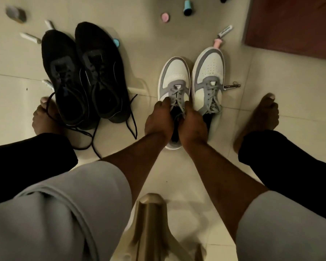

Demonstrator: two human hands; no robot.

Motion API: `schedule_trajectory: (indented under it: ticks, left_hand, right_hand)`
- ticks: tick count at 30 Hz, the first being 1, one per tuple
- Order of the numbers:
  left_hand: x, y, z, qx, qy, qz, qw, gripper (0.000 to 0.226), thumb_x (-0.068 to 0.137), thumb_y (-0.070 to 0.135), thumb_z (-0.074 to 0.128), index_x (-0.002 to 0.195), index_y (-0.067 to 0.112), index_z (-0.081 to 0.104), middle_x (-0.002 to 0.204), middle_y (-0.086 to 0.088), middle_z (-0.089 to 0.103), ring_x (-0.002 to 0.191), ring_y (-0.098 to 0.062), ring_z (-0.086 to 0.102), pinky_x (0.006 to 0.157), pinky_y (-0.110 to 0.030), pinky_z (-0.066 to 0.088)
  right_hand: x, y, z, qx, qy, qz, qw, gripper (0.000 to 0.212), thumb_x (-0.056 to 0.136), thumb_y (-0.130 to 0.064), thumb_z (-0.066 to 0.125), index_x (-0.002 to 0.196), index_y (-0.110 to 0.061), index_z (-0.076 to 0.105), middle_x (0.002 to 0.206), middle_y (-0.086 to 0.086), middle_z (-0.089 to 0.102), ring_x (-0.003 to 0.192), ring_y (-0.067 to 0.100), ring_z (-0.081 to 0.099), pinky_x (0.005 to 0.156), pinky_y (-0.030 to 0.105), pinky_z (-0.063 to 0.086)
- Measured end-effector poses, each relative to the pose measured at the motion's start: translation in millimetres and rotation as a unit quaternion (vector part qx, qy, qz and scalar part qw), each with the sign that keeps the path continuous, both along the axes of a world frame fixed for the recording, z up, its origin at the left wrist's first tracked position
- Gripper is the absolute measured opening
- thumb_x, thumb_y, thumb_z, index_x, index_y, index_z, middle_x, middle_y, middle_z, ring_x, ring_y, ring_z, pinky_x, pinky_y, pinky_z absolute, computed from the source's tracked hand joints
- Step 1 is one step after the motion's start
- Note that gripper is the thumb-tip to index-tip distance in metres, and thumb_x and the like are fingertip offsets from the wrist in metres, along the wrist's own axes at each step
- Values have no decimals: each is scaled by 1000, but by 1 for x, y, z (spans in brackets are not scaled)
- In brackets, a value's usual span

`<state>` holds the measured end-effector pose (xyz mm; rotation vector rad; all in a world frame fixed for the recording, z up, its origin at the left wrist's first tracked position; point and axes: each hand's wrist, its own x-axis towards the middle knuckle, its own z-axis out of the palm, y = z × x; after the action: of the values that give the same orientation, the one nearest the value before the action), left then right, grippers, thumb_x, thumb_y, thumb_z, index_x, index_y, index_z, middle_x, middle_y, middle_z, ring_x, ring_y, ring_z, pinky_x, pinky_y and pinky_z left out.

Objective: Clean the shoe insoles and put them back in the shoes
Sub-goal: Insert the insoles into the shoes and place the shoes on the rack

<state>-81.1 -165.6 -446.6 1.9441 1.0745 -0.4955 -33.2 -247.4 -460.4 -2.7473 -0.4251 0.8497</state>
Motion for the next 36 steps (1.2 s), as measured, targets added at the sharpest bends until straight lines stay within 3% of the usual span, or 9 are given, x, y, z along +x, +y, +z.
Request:
schedule_trajectory:
  ticks: [5,8,12,16,21,24,27,32,36]
  left_hand:
    - [17,6,-8,-79,15,-21,997,55,91,44,41,140,19,40,135,-11,50,121,-34,52,97,-36,42]
    - [2,14,2,-177,-23,-11,984,53,97,28,49,148,17,36,138,-2,48,132,-26,46,97,-18,34]
    - [-29,49,19,-24,-83,13,996,55,94,9,56,147,18,43,145,-7,49,129,-25,49,109,-34,40]
    - [-65,106,38,158,-67,123,977,45,93,11,54,138,15,52,137,-13,46,125,-31,46,105,-37,38]
    - [-90,154,18,17,-5,225,974,59,85,21,66,141,15,46,130,-13,57,119,-30,56,101,-38,47]
    - [-94,162,3,7,17,184,983,52,89,16,64,139,21,50,126,-11,61,115,-30,60,95,-40,51]
    - [-93,162,-5,34,24,193,980,48,94,13,56,139,26,48,130,-11,57,116,-33,57,96,-41,49]
    - [-93,144,-2,28,36,211,976,20,93,5,48,109,11,57,110,-16,61,98,-35,62,85,-42,55]
    - [-105,117,8,-30,79,144,986,24,85,-3,46,97,11,63,107,-17,63,95,-38,63,85,-46,55]
  right_hand:
    - [16,2,6,45,25,-52,997,28,91,-19,48,118,-12,54,113,14,63,109,34,57,94,44,45]
    - [12,3,22,40,-3,-57,998,40,90,-16,50,129,-8,52,118,16,61,113,34,54,96,41,44]
    - [-8,25,37,152,-132,45,978,35,81,-14,53,113,-2,64,107,19,65,99,38,59,85,42,49]
    - [-29,80,37,235,51,14,970,27,84,-11,63,109,-5,68,109,14,65,97,30,63,87,40,51]
    - [-41,140,28,170,238,17,956,47,89,-18,63,134,-13,52,133,6,55,120,20,53,97,21,40]
    - [-42,162,13,172,244,30,954,57,86,-18,65,139,-16,45,131,5,57,119,20,54,100,29,44]
    - [-40,169,-4,134,185,26,973,42,87,-12,61,128,-13,56,124,9,61,112,26,57,96,34,48]
    - [-47,142,-8,102,141,-19,985,17,87,-3,52,96,-9,65,102,10,66,93,24,60,79,24,44]
    - [-64,97,1,90,181,-6,979,14,87,-3,55,87,-12,66,90,8,65,84,18,58,72,18,39]
